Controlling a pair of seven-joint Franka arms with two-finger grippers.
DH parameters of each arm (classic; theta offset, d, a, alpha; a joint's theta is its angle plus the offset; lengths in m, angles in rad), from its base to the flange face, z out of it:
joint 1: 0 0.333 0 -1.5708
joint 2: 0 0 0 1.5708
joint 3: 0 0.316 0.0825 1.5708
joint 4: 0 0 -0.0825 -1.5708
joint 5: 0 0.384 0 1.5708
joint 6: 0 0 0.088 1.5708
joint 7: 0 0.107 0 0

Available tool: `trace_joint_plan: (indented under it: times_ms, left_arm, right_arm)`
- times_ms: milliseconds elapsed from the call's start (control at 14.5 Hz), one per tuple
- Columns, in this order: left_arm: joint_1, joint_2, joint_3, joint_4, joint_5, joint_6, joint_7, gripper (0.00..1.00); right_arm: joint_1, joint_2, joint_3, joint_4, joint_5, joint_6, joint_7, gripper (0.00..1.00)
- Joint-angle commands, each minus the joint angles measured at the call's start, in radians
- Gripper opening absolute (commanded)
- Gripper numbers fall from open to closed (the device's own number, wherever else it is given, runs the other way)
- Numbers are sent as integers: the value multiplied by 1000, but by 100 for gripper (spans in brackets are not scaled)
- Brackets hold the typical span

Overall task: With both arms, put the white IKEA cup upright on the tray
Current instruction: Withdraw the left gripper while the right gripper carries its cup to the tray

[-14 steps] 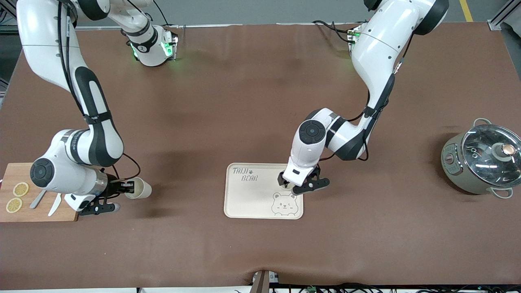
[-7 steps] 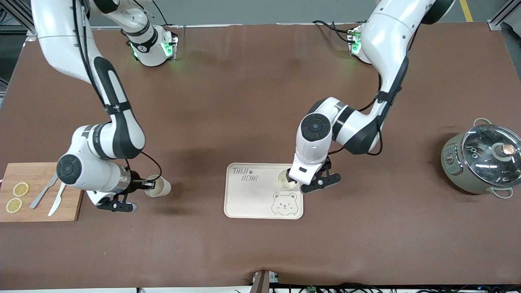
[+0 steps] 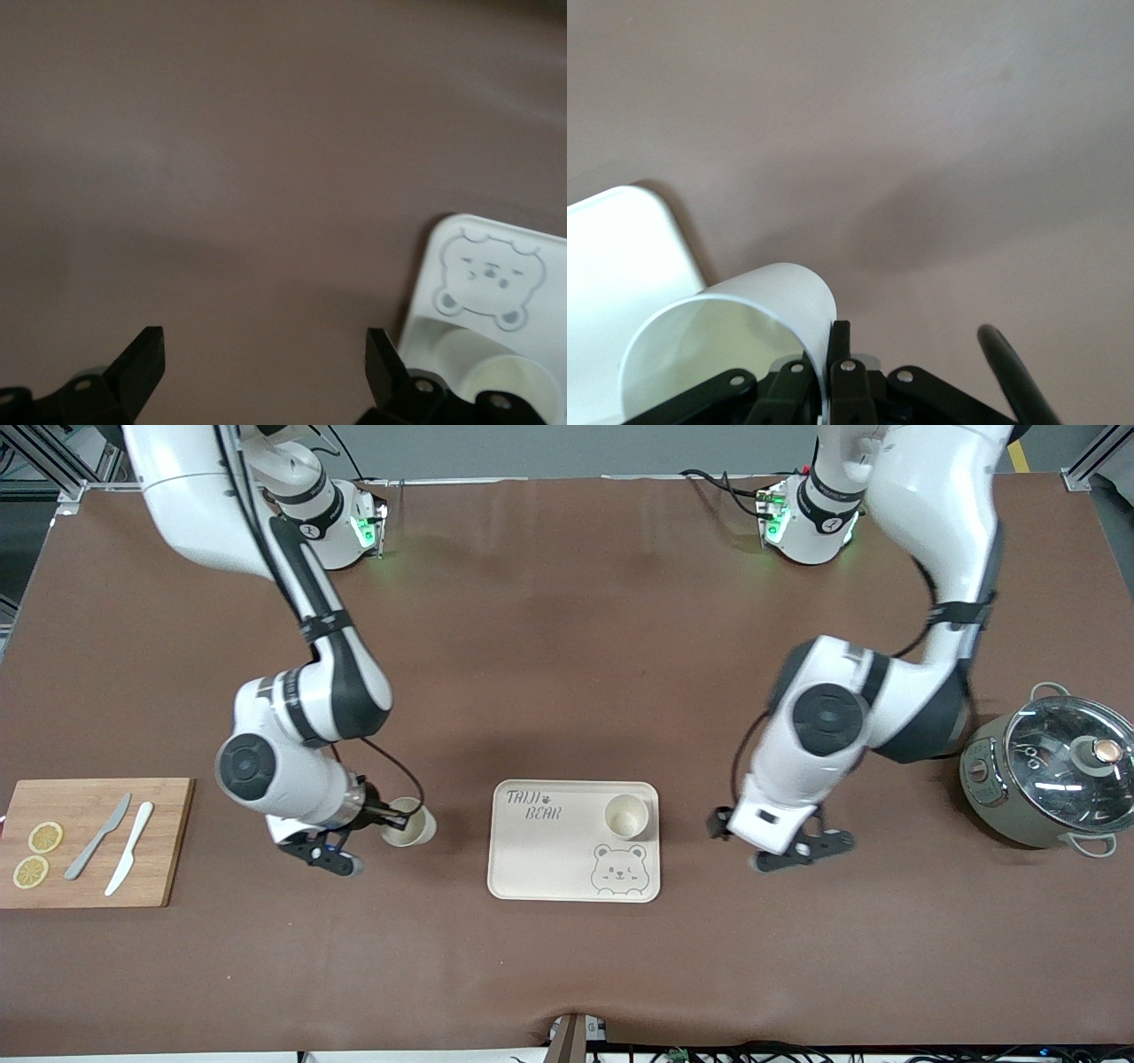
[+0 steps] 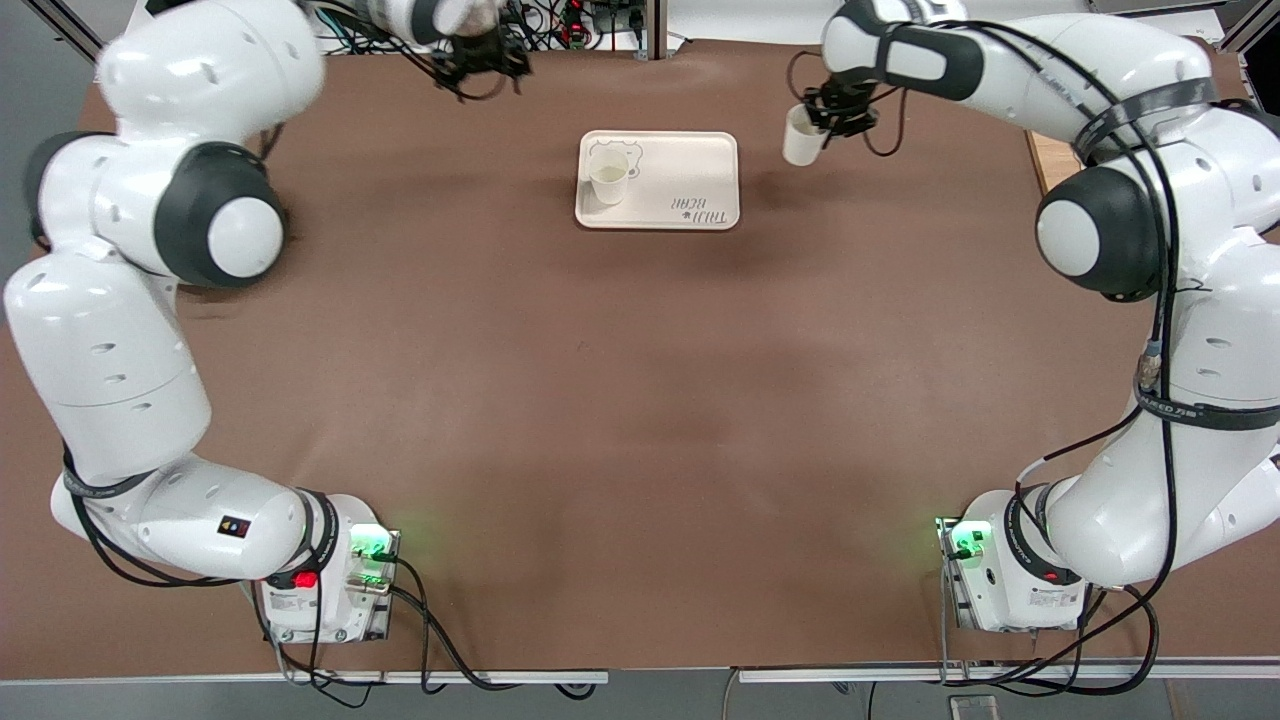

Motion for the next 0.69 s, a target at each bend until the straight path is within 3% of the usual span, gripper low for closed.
trace_joint_plan:
  times_ms: [0, 345, 621]
  left_arm:
    - [99, -35, -8, -12, -43, -19, 153, 100]
    - [219, -61, -9, -13, -56, -60, 377, 100]
    - [225, -98, -5, -19, -54, -65, 420, 100]
  right_arm:
    - [64, -3, -12, 16, 15, 1, 142, 0]
    - [147, 28, -14, 18, 10, 121, 311, 0]
    - [175, 75, -15, 41, -1, 216, 414, 0]
